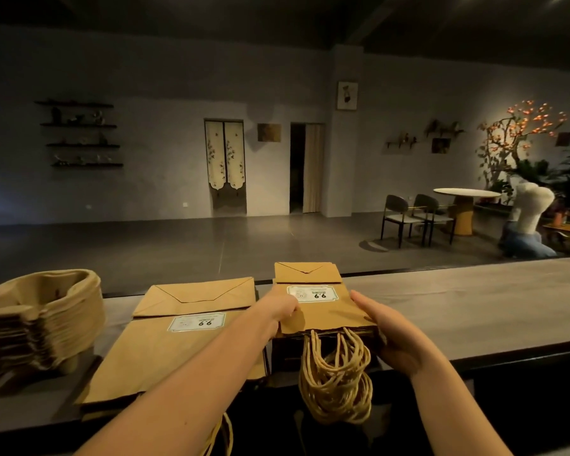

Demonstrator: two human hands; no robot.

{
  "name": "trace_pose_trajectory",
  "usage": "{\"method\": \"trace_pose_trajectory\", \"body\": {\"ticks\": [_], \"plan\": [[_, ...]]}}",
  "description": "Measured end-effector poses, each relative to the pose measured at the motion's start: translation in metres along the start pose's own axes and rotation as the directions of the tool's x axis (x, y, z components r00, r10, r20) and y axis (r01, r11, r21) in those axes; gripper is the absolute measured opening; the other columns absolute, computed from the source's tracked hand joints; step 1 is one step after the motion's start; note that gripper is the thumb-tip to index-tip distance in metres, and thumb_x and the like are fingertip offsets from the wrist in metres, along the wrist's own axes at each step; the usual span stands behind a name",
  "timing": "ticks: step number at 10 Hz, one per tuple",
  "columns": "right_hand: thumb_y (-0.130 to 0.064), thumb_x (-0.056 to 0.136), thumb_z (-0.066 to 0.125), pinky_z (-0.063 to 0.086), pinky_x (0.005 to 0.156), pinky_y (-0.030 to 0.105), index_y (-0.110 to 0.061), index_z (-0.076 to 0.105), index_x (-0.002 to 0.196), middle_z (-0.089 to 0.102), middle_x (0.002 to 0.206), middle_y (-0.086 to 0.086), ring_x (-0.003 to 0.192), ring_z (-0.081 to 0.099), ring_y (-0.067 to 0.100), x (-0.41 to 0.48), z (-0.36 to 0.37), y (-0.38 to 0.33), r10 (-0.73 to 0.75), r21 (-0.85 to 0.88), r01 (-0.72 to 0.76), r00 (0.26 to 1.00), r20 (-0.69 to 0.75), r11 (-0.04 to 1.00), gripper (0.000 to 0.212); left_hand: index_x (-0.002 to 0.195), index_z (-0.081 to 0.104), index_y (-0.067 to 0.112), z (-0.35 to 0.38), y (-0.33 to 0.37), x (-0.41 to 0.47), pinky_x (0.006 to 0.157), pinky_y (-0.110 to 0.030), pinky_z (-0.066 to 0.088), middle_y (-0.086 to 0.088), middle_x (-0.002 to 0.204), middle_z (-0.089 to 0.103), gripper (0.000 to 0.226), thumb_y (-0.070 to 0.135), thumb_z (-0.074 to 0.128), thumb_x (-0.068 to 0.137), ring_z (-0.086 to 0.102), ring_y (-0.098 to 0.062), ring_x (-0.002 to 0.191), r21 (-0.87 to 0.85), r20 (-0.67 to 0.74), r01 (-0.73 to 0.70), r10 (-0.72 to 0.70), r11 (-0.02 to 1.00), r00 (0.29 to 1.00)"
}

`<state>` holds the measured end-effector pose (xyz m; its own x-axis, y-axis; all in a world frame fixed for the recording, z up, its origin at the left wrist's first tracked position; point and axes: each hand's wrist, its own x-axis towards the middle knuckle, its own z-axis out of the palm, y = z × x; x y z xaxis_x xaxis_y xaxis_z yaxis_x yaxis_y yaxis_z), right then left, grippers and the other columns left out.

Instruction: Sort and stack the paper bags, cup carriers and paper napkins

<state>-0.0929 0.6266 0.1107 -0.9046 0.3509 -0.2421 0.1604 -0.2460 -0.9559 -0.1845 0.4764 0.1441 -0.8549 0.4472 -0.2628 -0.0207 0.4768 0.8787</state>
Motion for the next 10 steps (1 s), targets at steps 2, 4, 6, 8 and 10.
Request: {"method": "trace_pose_trajectory", "body": {"ticks": [2, 4, 6, 8, 10], "plan": [[-0.03, 0.099, 0.04, 0.053, 0.071, 0.031, -0.014, 0.059, 0.106, 0.066, 0.1, 0.012, 0.09, 0.063, 0.024, 0.004, 0.006, 0.0, -0.035, 0.086, 0.04, 0.998, -0.061, 0.995, 0.025, 0.129, 0.043, 0.01, 0.004, -0.002, -0.002, 0.085, -0.029, 0.036, -0.01, 0.125, 0.052, 0.029, 0.011, 0.038, 0.1, 0.042, -0.018, 0.097, -0.099, -0.055, -0.025, 0.02, 0.995, 0.998], [-0.018, 0.101, 0.035, 0.048, 0.077, 0.036, -0.033, 0.051, 0.11, 0.063, 0.092, 0.01, 0.081, 0.061, 0.024, 0.001, 0.011, 0.0, -0.045, 0.034, 0.047, 0.998, -0.053, 0.998, 0.024, 0.133, 0.038, 0.008, 0.01, -0.003, -0.001, 0.064, -0.022, 0.035, -0.011, 0.128, 0.05, 0.031, 0.013, 0.032, 0.103, 0.041, -0.014, 0.081, -0.165, -0.101, -0.001, -0.016, 0.986, 0.995], [-0.017, 0.101, 0.035, 0.047, 0.075, 0.034, -0.03, 0.052, 0.111, 0.063, 0.09, 0.009, 0.082, 0.06, 0.024, 0.002, 0.013, 0.002, -0.032, 0.031, 0.034, 0.998, -0.059, 0.999, 0.024, 0.133, 0.038, 0.007, 0.01, -0.003, -0.009, 0.067, -0.023, 0.036, -0.012, 0.127, 0.049, 0.032, 0.012, 0.031, 0.102, 0.047, -0.019, 0.1, -0.161, -0.116, 0.04, -0.059, 0.986, 0.991], [-0.026, 0.095, 0.051, 0.05, 0.067, 0.034, -0.007, 0.064, 0.094, 0.07, 0.076, 0.012, 0.076, 0.064, 0.025, -0.002, 0.015, 0.001, -0.037, 0.058, 0.042, 0.996, -0.082, 0.997, 0.023, 0.148, 0.014, 0.01, 0.006, 0.005, -0.018, 0.064, -0.021, 0.036, -0.009, 0.122, 0.049, 0.051, 0.024, 0.032, 0.102, 0.039, -0.015, 0.094, -0.126, -0.084, -0.001, -0.009, 0.992, 0.996], [-0.019, 0.098, 0.044, 0.046, 0.093, 0.041, -0.008, 0.059, 0.115, 0.063, 0.107, 0.011, 0.107, 0.057, 0.028, -0.002, 0.015, -0.005, -0.166, -0.098, 0.148, 0.962, -0.216, 0.984, 0.025, 0.151, 0.004, 0.014, -0.016, 0.011, -0.037, 0.106, -0.037, 0.029, -0.008, 0.153, 0.024, 0.058, 0.025, 0.035, 0.102, 0.03, -0.024, 0.135, -0.132, -0.141, -0.166, 0.148, 0.977, 0.979]]}}
